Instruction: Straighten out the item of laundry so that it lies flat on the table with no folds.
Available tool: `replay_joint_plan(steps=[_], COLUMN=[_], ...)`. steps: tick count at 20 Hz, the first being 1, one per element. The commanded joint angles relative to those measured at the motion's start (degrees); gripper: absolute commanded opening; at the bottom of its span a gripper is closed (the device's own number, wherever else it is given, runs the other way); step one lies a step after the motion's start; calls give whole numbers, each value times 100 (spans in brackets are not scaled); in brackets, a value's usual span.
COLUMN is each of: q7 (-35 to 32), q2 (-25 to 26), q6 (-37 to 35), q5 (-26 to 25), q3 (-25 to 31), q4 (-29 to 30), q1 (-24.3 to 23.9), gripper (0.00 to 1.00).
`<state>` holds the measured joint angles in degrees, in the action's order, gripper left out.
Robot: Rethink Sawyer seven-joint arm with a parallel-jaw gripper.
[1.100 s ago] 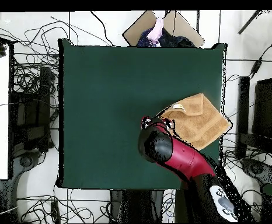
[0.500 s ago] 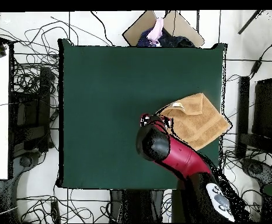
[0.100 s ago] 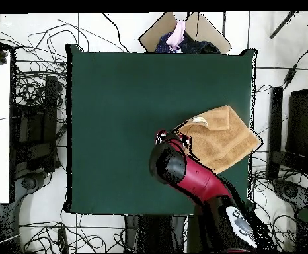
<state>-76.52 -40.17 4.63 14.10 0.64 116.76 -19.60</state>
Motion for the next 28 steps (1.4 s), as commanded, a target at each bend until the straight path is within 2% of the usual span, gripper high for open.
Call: replay_joint_plan(steps=[1,18,28], q7=[-2082,-2559,-3035], q2=[81,62,63], q6=[189,270,419], q5=[552,683,939], q3=[6,-178,-351], q4=[428,611,817], q1=[288,726,1300], gripper=[0,0,0])
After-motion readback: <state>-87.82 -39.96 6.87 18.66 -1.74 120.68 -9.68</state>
